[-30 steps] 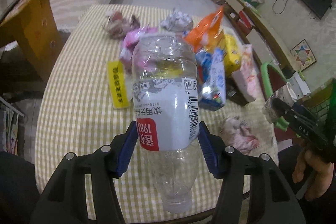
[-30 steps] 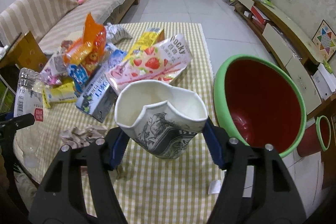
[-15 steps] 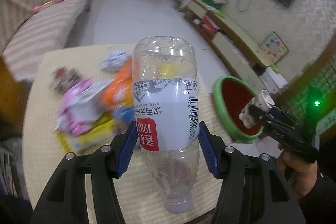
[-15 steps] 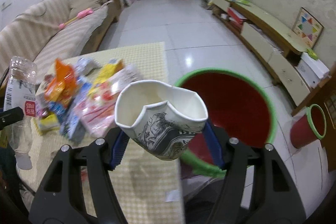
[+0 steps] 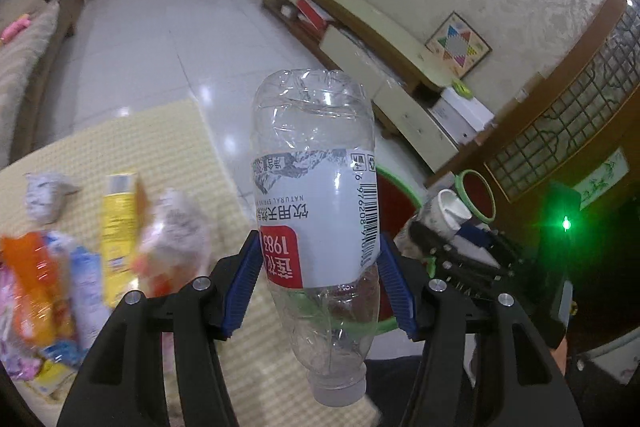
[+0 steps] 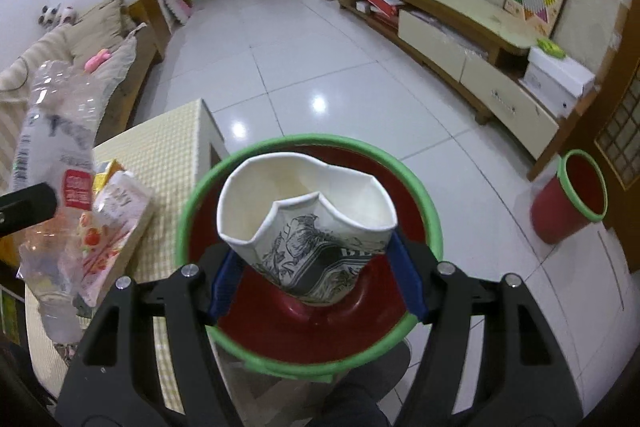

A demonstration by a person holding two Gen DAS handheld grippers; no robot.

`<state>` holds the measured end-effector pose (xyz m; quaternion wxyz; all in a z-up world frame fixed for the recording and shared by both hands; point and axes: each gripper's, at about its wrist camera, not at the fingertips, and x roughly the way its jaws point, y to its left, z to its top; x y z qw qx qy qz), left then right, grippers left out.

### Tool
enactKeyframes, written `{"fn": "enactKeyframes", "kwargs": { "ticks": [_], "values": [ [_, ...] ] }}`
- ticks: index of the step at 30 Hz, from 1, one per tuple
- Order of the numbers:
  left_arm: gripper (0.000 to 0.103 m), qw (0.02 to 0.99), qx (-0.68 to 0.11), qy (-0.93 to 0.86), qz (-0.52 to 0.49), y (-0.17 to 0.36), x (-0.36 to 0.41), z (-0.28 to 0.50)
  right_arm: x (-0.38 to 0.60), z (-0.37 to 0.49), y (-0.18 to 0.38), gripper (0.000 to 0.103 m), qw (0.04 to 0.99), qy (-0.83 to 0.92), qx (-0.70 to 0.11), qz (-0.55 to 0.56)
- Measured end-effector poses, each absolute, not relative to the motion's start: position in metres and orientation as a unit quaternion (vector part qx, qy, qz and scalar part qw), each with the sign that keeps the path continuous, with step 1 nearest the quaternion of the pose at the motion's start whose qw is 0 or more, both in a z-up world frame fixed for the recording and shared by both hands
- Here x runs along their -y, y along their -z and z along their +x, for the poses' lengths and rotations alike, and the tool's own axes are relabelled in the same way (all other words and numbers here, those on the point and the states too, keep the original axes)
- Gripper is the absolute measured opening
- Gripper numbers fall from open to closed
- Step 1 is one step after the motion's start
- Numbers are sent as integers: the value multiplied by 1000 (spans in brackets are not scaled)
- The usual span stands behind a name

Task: Collect trash
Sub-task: 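Carry bottle and cup over the green-rimmed bin and open both tools, then move both open tools back over the table toward the remaining trash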

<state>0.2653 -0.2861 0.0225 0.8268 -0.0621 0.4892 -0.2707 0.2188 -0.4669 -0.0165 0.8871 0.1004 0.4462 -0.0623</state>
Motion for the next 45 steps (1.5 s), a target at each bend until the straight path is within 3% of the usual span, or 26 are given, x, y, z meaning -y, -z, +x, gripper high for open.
{"fn": "enactKeyframes", "kwargs": {
  "ticks": [13,15,16,17,18,23,45],
  "values": [
    [56,774,-562,287,-56,44,345,296,480,223,48,66,872,64,-471,118],
    [66,773,-566,282,-51,47,349,299,481,223,49,68,871,67,-473,116],
    [78,773,-566,280,-53,47,349,300,480,222,50,69,871,67,-473,115],
    [86,774,-565,280,-54,47,350,300,480,222,51,79,871,69,-473,114],
    [87,776,-564,278,-53,46,352,302,481,222,52,87,871,73,-473,113],
    [90,784,-558,268,-51,37,335,296,481,223,49,91,873,72,-470,110],
    [95,848,-474,218,-94,-53,195,234,379,195,-18,98,897,9,-438,62]
  ]
}}
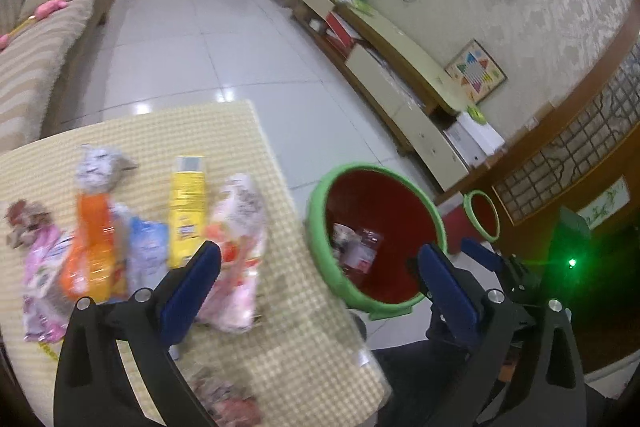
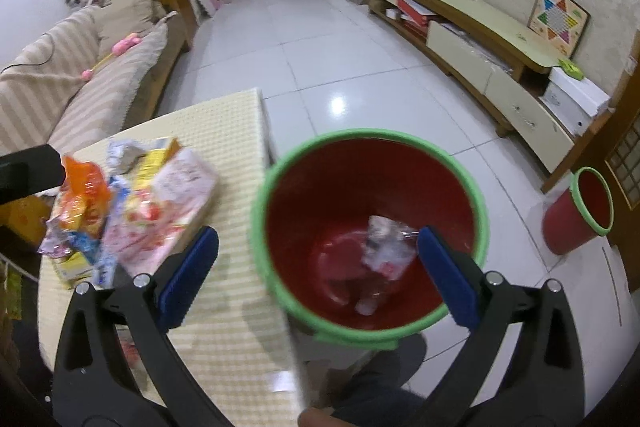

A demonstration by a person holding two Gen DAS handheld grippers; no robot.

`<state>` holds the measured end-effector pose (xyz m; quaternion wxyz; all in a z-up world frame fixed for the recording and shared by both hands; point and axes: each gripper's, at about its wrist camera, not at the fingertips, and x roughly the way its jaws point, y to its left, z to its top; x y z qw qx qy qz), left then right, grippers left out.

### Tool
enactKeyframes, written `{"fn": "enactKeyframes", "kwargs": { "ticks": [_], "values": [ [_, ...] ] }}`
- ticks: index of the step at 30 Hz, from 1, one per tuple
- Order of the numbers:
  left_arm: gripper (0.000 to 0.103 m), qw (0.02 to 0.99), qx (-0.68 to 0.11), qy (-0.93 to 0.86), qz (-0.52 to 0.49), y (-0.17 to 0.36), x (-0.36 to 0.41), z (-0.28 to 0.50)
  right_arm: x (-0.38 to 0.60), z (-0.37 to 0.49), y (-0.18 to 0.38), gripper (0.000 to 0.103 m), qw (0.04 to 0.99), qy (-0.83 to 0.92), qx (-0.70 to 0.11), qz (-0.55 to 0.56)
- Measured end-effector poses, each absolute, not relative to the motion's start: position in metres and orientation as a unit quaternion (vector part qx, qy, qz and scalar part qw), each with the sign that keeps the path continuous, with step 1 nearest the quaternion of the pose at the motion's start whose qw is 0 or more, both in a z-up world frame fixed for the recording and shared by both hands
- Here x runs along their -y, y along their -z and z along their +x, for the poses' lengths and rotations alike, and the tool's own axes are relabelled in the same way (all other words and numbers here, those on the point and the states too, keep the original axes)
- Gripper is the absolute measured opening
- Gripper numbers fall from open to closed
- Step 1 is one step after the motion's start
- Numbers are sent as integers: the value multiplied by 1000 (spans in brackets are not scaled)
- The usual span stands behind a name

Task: Collect trash
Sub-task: 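Move both open tools back over the table toward the remaining trash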

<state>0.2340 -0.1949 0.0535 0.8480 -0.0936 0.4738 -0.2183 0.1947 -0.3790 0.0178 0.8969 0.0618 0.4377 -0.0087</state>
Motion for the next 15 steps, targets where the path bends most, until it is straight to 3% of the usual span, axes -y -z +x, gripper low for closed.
{"fn": "enactKeyframes", "kwargs": {
  "ticks": [15],
  "values": [
    [95,864,-469,94,-155,-45,28,168,244,187,-16,98,887,-78,-454,16]
  ]
}}
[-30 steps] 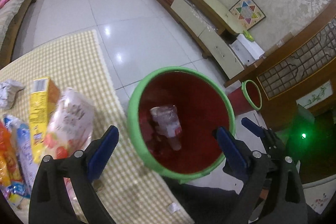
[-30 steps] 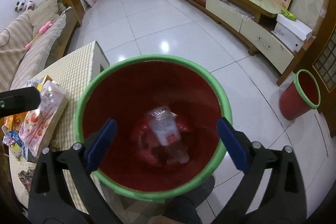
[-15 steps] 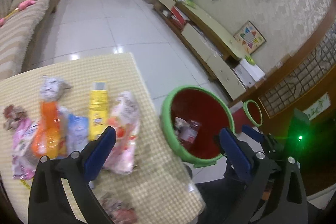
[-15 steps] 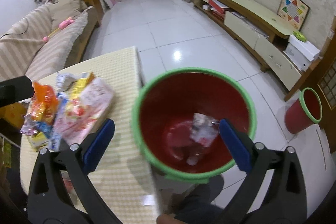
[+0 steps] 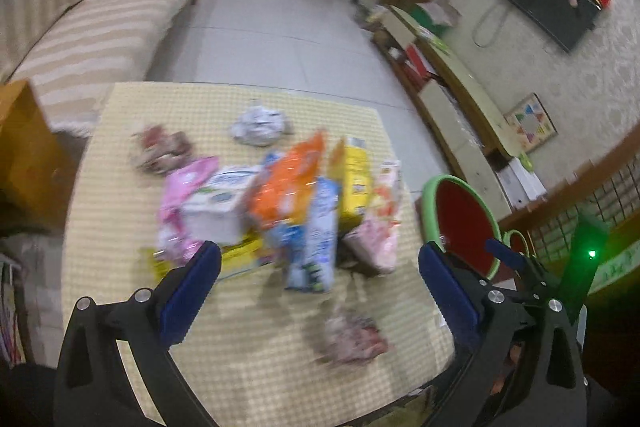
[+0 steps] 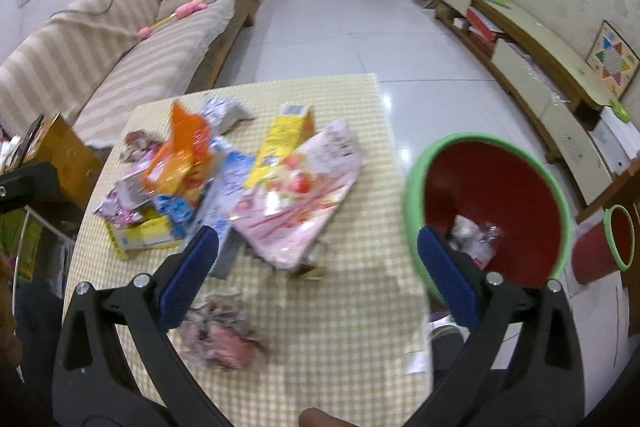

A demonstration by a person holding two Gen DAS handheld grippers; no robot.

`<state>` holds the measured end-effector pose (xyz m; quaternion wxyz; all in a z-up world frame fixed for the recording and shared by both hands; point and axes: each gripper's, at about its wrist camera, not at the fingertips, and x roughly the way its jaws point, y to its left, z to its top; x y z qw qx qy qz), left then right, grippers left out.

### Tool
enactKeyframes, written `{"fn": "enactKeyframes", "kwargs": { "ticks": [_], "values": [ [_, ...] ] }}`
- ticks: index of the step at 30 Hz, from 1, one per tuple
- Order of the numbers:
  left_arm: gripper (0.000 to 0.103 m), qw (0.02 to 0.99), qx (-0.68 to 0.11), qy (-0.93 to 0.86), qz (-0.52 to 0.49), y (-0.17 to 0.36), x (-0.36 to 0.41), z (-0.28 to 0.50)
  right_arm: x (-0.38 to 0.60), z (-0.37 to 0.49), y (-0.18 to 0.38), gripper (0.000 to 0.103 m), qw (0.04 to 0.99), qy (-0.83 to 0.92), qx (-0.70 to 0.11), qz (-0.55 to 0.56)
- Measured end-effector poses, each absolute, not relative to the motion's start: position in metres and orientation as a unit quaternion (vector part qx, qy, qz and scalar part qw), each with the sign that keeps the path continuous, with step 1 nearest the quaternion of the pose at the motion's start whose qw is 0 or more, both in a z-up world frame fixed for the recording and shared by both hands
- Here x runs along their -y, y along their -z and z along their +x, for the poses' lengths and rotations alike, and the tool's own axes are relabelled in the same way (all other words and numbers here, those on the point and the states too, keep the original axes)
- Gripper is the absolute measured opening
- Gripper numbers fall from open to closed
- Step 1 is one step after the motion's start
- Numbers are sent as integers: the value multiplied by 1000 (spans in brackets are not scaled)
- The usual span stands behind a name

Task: Collect trash
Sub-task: 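Move both open tools back over the table toward the remaining trash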

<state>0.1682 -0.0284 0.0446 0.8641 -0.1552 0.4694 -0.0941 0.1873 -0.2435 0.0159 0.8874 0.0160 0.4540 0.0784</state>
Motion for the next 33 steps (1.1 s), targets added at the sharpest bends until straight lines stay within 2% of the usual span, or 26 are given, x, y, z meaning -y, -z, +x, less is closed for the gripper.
{"fn": "enactKeyframes", "kwargs": {
  "ticks": [7,16,33],
  "values": [
    [95,863,-473,60,-167,-30,-19,150,210,185,-10,98,882,-92,-463,6],
    [95,849,-505,46,-150,4,-37,146,196,180,0,98,873,-94,-478,-1],
    [94,830,-538,19,-147,56,-56,197,167,144,49,98,834,-136,-534,-24]
  ]
}}
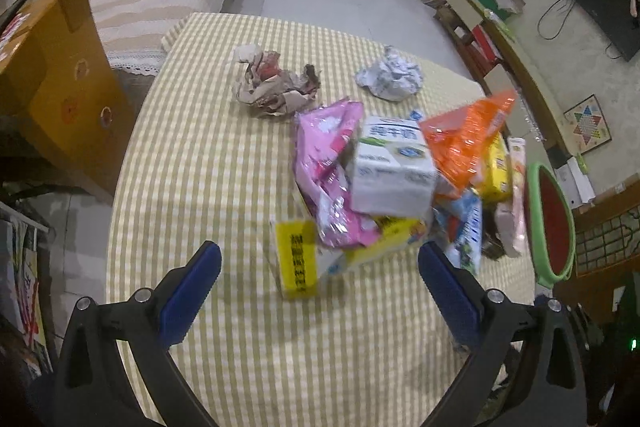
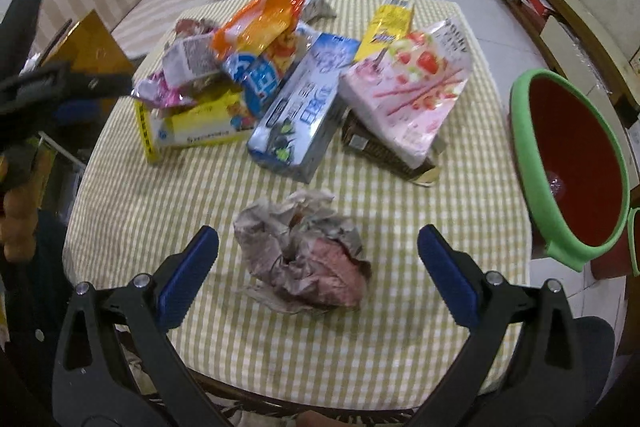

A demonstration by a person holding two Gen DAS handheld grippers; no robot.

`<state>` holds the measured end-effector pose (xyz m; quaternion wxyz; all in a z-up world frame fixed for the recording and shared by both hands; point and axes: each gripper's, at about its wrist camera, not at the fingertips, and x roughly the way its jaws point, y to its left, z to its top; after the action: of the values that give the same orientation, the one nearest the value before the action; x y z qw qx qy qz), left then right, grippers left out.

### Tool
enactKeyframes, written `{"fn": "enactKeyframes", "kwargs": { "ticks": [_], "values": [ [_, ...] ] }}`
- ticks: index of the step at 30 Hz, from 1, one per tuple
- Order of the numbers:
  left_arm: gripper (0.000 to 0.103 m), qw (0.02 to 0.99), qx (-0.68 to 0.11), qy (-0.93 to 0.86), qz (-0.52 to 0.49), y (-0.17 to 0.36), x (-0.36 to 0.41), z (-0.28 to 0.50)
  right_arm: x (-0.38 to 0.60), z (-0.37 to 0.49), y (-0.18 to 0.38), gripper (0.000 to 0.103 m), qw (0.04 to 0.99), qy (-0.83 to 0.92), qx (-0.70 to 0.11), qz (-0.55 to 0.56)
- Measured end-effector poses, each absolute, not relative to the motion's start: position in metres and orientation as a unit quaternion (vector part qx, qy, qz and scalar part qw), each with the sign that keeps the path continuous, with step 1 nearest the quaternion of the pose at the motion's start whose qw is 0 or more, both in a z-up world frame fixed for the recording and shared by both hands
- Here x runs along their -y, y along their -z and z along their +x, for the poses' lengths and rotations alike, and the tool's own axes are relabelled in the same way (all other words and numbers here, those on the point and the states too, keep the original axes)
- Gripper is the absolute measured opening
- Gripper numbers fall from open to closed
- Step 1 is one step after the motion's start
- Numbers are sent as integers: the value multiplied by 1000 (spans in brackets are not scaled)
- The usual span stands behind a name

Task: Collect trash
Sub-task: 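Move both open tools back over the table toward the remaining trash, then grasp the crumpled newspaper ball with the right tool while the left tool grasps the pink snack bag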

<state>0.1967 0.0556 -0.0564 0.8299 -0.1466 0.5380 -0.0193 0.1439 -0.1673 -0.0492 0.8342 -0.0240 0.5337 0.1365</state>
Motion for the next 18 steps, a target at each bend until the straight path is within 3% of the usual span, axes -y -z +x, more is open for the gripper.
{"fn": "enactKeyframes", "kwargs": {
  "ticks": [6,10,15,16,18],
  "values": [
    [79,819,-553,36,-149,73,-55,218,166,146,60,98,827,-138,-544,-28],
    [58,812,-562,35,-152,81,-55,227,165,147,65,96,823,-144,-549,-27],
    [36,813,-560,35,-156,84,-57,231,163,149,73,64,812,-156,-562,-20],
    [31,814,-559,35,-155,84,-57,231,163,148,74,62,811,-158,-563,-19],
    [29,814,-558,37,-158,84,-60,230,162,147,74,58,811,-160,-562,-18]
  ]
}}
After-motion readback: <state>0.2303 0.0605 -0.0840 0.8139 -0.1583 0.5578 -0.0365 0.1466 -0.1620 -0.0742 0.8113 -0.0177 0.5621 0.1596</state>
